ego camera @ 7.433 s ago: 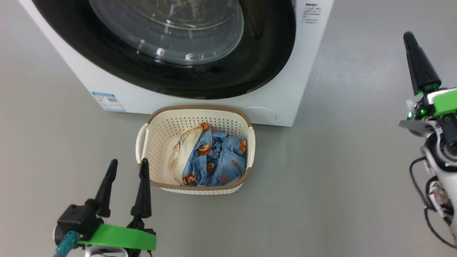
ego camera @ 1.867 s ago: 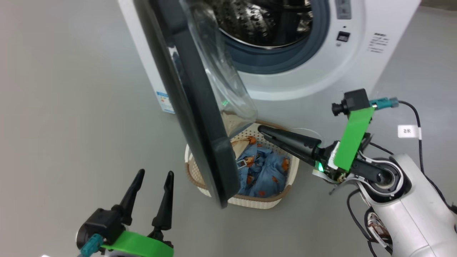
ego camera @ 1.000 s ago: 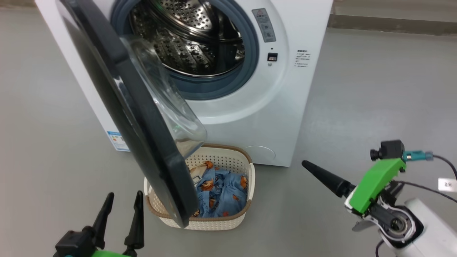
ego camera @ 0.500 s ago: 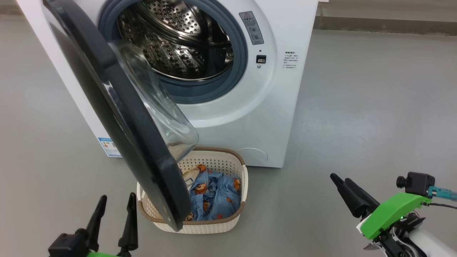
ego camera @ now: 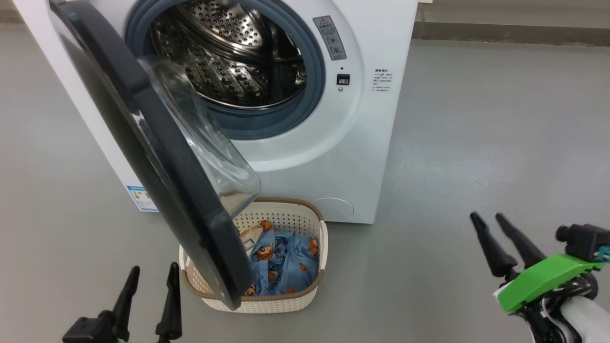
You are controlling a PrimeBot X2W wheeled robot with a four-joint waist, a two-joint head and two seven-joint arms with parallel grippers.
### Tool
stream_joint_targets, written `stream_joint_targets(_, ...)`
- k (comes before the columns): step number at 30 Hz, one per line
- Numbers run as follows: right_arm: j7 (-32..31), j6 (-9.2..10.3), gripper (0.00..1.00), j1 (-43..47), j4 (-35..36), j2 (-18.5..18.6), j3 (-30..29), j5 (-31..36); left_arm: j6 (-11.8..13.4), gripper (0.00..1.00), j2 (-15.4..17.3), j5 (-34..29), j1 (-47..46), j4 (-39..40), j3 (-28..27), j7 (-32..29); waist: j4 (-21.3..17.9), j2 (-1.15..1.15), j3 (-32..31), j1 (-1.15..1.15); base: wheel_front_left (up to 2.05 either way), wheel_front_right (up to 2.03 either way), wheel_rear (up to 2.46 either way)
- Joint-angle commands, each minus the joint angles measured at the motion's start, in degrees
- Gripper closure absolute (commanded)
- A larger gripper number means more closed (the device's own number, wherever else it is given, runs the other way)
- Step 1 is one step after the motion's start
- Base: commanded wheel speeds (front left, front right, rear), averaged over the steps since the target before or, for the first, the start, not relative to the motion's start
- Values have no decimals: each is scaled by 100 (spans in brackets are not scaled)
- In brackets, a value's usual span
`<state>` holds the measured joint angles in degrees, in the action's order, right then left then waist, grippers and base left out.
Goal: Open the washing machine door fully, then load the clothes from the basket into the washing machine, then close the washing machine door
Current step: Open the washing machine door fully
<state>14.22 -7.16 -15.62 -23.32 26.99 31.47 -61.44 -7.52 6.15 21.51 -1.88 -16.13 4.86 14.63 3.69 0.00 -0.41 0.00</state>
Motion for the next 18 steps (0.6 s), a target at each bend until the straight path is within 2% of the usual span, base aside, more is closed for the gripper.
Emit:
stream_joint_targets(1, 75, -33, 0, 169, 186, -11, -222, 257, 3, 0, 54, -52, -114, 176, -213, 37, 5, 0, 4, 0, 0, 0, 0)
stream_joint_targets(6, 76, -33, 0, 532, 461, -258, -1028, 1397, 3, 0, 40, -62, -119, 174, -226, 37, 15, 0, 18, 0, 0, 0, 0)
stream_joint_targets(7, 76, -33, 0, 532, 461, -258, -1028, 1397, 3, 0, 40, -62, -119, 174, -226, 37, 15, 0, 18, 0, 0, 0, 0)
stream_joint_targets(11, 77, -33, 0, 754, 697, -413, -1460, 2348, 3, 0, 46, -65, -136, 166, -219, 37, 25, 0, 22, 0, 0, 0, 0)
stream_joint_targets(18, 77, -33, 0, 1171, 1048, -817, -2270, 3449, 3, 0, 44, -80, -152, 174, -181, 37, 108, 0, 26, 0, 0, 0, 0)
